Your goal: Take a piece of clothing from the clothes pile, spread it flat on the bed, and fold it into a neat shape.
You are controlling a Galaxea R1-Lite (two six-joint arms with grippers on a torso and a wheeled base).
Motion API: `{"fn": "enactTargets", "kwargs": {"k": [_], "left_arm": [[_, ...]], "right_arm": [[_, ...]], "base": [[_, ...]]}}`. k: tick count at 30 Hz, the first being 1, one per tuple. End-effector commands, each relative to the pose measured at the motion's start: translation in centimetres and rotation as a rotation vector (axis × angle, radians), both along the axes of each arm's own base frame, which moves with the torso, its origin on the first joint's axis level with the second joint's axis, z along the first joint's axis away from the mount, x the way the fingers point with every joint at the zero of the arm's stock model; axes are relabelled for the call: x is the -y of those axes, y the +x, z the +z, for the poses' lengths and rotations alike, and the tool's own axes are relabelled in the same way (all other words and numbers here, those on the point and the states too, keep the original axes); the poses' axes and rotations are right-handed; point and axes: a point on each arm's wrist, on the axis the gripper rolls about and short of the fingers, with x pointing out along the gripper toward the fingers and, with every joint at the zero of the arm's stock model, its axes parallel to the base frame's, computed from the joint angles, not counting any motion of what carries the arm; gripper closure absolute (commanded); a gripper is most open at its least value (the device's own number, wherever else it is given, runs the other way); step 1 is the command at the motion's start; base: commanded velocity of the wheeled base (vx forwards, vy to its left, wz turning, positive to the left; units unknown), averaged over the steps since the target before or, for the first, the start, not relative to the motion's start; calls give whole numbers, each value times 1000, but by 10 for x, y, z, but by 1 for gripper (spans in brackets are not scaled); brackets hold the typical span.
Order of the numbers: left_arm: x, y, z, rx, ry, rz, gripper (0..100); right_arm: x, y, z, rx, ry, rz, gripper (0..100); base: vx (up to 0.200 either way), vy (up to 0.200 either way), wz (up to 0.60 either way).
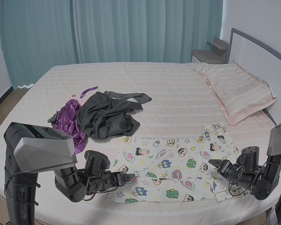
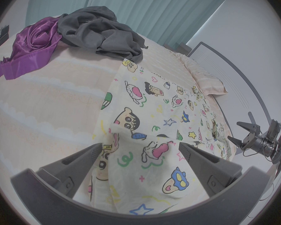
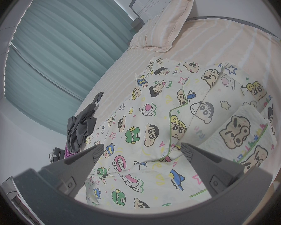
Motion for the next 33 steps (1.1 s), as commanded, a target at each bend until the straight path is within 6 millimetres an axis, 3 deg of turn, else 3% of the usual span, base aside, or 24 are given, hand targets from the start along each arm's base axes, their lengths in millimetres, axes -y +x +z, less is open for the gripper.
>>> {"fn": "enactTargets", "kwargs": {"k": [1,3,4,14,16,21,25,29,33], "left_arm": [[-1,-4,-4,-19,12,-3,0],[-2,-6,-5,-23,20,1,0],[-3,-6,-5,-25,23,5,100],[-11,-7,-5,-33,31,28,100],[-12,-9,-5,-29,33,30,100],[-15,-17,2,-8,46,53,100],[-18,-22,2,-20,53,54,100],[-16,-22,2,-18,53,51,100],[-16,-22,3,-16,51,50,100]], "right_arm": [[0,0,-1,-2,0,0,0],[0,0,0,-1,0,2,0],[0,0,-1,-2,0,0,0],[7,-3,2,9,-61,-2,0],[18,-9,1,-10,-137,11,0],[67,-8,-1,-29,-337,-4,0],[104,-17,0,10,-343,137,0],[137,-23,-9,5,-459,207,0],[145,-30,-26,-16,-440,297,0]], "base": [[0,0,0],[0,0,0],[0,0,0],[0,0,0],[0,0,0],[0,0,0],[0,0,0],[0,0,0],[0,0,0]]}}
